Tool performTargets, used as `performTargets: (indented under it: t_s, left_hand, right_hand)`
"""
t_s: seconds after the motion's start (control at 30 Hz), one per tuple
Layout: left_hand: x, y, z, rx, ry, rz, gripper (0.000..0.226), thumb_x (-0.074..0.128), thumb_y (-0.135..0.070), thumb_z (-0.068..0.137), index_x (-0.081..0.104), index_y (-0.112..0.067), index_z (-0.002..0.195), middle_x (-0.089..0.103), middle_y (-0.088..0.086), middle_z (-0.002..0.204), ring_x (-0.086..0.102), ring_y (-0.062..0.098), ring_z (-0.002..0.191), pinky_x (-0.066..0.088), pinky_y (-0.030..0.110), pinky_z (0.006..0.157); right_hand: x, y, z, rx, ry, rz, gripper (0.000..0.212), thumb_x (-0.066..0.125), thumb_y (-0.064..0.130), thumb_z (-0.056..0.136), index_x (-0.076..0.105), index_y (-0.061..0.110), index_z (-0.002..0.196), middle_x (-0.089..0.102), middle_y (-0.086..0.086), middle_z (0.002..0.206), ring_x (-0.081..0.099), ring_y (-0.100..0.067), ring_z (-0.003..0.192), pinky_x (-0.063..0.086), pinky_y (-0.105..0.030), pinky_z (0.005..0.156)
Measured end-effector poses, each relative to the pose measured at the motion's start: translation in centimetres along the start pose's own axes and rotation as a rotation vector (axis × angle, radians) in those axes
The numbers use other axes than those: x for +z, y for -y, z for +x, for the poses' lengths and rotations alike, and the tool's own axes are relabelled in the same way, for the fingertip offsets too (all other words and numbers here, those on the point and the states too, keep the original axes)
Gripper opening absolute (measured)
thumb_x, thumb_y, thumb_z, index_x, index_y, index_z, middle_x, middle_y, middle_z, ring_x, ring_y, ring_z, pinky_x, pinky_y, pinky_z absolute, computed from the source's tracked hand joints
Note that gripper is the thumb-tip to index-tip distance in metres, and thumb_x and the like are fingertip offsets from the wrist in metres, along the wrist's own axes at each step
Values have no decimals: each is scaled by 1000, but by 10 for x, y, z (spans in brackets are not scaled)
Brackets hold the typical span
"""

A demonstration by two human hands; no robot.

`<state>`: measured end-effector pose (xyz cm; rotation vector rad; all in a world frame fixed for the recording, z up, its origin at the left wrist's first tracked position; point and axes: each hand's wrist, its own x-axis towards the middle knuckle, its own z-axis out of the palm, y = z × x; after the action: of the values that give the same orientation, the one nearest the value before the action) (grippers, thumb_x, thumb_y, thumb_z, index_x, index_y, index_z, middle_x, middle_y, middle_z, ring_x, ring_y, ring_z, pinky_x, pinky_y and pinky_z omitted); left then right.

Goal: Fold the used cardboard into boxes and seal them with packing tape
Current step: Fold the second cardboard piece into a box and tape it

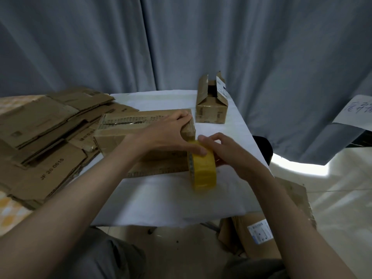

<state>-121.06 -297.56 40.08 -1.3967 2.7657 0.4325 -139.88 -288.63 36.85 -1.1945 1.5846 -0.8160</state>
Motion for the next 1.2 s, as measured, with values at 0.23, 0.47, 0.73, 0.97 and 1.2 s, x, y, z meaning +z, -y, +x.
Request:
performTargets:
  t_s: [0.23,0.47,0.73,0.97,1.2]
  left_hand:
    - [-7,7,7,131,-233,-27,68,31,-76,88,57,-29,129,49,-9,117,50,16,109,37,32,81]
    - [16,11,11,152,-395,112,57,57,-65,86,53,-26,127,48,-4,124,43,16,110,31,31,87]
    - [-7,-13,-19,187,-504,-177,42,58,-52,88,69,-28,121,52,-14,117,41,3,111,30,13,88]
    - [8,-32,-27,175,-284,-33,58,66,-64,80,65,-30,126,62,-7,118,48,11,111,32,26,87]
    - [3,-44,-30,129,-388,-108,44,82,-52,72,76,-21,103,71,-7,94,61,6,81,49,21,73]
  right_hand:
    - [-1,-5,-21,3,81,292,42,73,46,85,59,29,121,65,1,116,70,-18,96,60,-28,77]
    - [-12,-10,-31,-79,91,319,43,72,34,88,56,35,127,68,-6,116,71,-23,101,60,-37,86]
    - [-13,-16,-24,-130,66,341,48,68,9,90,50,39,123,72,-5,98,70,-19,86,59,-26,69]
    - [-7,-18,-24,-158,6,366,49,69,10,91,47,40,122,74,-5,104,72,-24,93,59,-27,69]
    - [-4,-17,-27,-173,-2,382,53,71,12,90,43,37,126,68,-16,114,68,-33,103,59,-42,87]
